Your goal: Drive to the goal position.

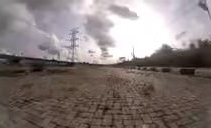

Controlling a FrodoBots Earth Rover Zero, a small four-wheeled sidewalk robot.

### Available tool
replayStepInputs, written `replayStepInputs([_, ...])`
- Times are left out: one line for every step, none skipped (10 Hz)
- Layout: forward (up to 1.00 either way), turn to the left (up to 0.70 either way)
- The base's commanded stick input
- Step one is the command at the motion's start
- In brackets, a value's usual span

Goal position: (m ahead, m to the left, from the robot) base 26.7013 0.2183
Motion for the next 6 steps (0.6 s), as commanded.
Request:
replayStepInputs([1.00,0.00])
replayStepInputs([1.00,0.00])
replayStepInputs([1.00,0.00])
replayStepInputs([1.00,0.00])
replayStepInputs([1.00,0.00])
replayStepInputs([1.00,0.00])
